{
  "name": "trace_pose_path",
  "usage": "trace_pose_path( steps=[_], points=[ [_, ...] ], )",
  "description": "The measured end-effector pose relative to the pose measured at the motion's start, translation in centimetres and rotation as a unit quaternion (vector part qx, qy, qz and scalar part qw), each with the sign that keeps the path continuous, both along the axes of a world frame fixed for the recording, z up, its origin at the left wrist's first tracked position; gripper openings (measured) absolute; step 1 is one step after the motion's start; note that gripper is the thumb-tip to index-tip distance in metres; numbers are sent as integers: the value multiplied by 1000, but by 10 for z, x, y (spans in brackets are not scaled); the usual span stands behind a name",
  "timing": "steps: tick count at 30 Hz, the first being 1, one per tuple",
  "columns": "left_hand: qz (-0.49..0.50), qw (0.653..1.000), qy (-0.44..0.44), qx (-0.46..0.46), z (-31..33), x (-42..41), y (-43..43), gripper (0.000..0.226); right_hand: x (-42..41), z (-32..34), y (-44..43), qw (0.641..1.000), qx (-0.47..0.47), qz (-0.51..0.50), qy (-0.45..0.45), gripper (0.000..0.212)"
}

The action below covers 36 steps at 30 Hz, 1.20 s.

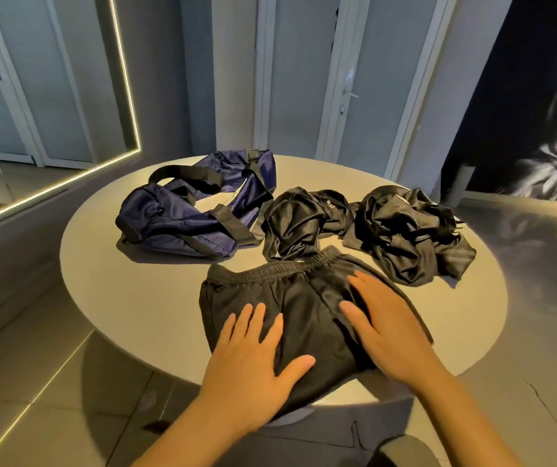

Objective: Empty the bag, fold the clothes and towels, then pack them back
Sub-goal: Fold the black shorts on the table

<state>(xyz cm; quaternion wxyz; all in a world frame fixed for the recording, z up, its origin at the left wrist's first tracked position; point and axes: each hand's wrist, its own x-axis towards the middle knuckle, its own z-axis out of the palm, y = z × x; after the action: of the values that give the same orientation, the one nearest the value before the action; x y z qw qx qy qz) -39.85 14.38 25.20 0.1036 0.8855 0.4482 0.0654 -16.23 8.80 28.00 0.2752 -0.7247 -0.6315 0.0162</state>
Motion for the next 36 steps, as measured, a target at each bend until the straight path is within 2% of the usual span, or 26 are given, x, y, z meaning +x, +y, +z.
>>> trace_pose_path(
  steps=[3,5,7,9,13,18,20,22,25,28,30,32,34,36],
  points=[
    [35,999,4,13,-1,7,-15,102,-31,-8,15,997,-43,45,-38,69],
    [40,999,-7,21,-3,4,-15,104,-30,-25,21,991,-112,37,-62,66],
    [32,998,-30,33,-4,-8,-6,104,-19,-35,20,987,-141,26,-65,72],
    [24,997,-41,53,-6,-27,9,101,-9,-36,17,988,-137,28,-63,72],
    [33,993,-35,108,-12,-59,27,81,-3,-35,11,993,-106,32,-29,60],
    [-17,981,-96,166,-3,-65,48,61,-7,-35,6,996,-74,35,18,64],
    [-67,985,-92,129,4,-66,59,64,-7,-32,2,998,-29,31,40,62],
    [-98,991,-51,71,1,-67,65,72,-12,-27,-6,998,43,42,15,54],
    [-75,996,-27,28,-8,-69,62,86,-38,-15,-29,987,118,107,19,39],
    [-54,998,-24,36,-7,-68,58,92,-70,-8,-51,975,74,212,-1,41],
    [-48,998,-15,48,-6,-67,57,97,-83,-13,-57,965,14,251,-69,54],
    [-45,997,-5,55,-5,-67,57,92,-89,-21,-58,957,10,253,-140,58],
    [-42,998,-6,53,-4,-68,56,91,-95,-28,-56,954,39,247,-164,48],
    [-41,998,-7,49,-2,-70,54,100,-99,-33,-53,952,89,248,-157,28]
  ],
)
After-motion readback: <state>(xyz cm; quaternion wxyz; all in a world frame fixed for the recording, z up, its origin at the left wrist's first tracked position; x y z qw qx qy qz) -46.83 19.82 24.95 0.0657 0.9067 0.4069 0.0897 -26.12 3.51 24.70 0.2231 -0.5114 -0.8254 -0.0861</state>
